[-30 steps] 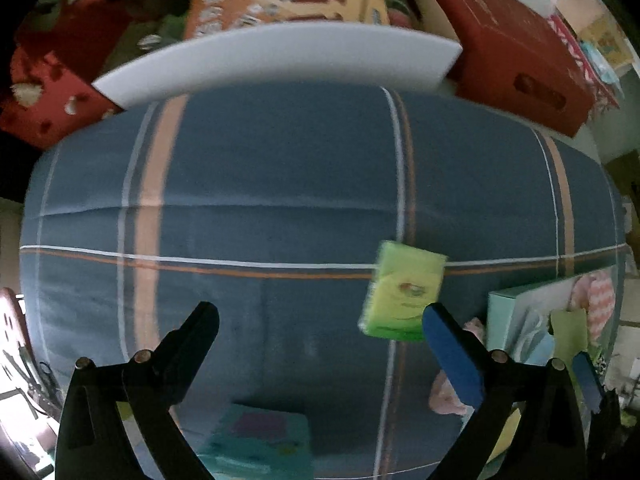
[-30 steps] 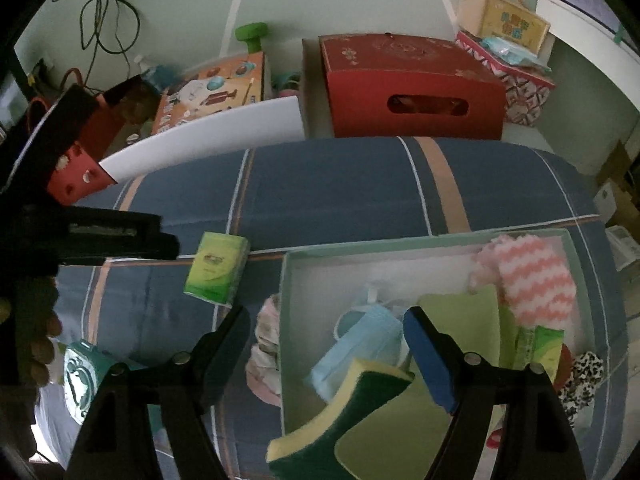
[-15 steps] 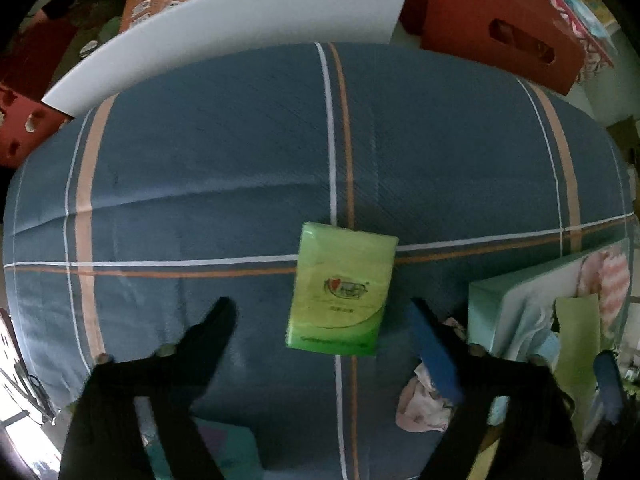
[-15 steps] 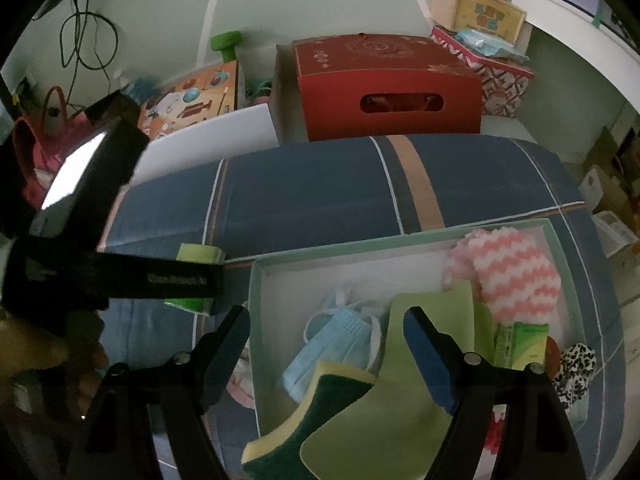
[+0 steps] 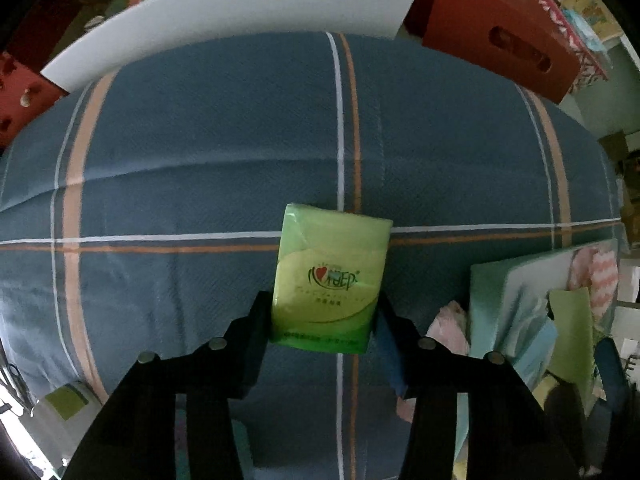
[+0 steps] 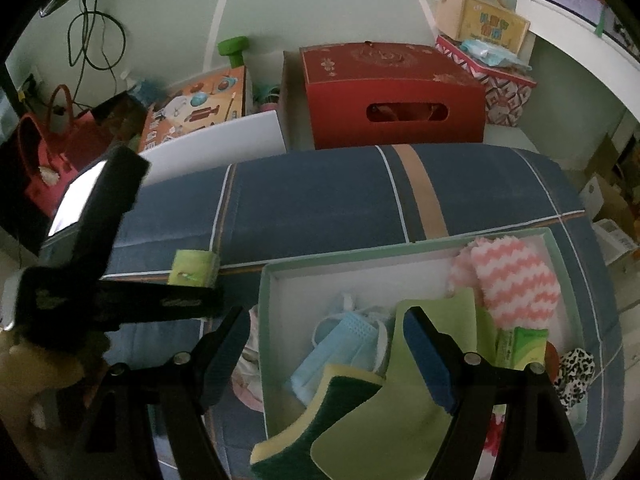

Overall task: Organize soft objects
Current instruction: 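Grasp the second green tissue packet with the left tool, then grasp the crumpled pink-white cloth with the right tool while the left tool holds the packet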

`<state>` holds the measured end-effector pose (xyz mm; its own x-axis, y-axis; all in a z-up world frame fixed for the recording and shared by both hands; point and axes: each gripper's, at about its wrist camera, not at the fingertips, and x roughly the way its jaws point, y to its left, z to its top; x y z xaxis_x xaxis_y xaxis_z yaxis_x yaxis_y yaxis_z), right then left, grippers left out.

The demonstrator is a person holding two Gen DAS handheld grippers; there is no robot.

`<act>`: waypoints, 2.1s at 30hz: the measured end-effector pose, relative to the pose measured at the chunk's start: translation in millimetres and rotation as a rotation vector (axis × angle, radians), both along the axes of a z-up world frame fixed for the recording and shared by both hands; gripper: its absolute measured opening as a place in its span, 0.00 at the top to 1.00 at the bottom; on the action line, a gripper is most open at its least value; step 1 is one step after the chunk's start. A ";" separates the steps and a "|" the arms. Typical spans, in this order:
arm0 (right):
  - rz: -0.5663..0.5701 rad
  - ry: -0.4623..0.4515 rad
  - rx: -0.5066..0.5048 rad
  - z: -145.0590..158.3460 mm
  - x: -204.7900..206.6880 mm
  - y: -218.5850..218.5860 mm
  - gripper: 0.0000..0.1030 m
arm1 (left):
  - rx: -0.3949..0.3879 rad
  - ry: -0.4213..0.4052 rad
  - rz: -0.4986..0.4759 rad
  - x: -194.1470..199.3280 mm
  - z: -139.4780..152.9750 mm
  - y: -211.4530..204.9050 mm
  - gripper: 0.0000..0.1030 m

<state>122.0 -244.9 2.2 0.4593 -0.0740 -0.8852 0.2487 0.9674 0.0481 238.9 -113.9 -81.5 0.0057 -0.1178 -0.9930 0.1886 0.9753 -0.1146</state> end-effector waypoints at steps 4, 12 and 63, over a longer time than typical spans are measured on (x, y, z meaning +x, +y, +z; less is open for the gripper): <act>0.014 -0.007 -0.005 2.0 -0.3 4.2 0.21 | -0.029 -0.043 0.004 -4.9 22.7 17.0 0.51; 0.076 -0.040 0.045 5.3 0.3 19.6 0.21 | -0.071 -0.162 0.089 -16.2 75.2 81.6 0.51; 0.343 0.609 -0.215 -84.5 58.6 108.8 0.73 | -0.194 -0.341 0.356 -82.3 55.7 196.6 0.51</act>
<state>180.5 -136.1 -82.3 -0.0817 -0.2153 -0.9731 -0.1476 0.9682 -0.2018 156.7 82.7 -25.8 0.3981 -0.2306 -0.8879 -0.0928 0.9528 -0.2890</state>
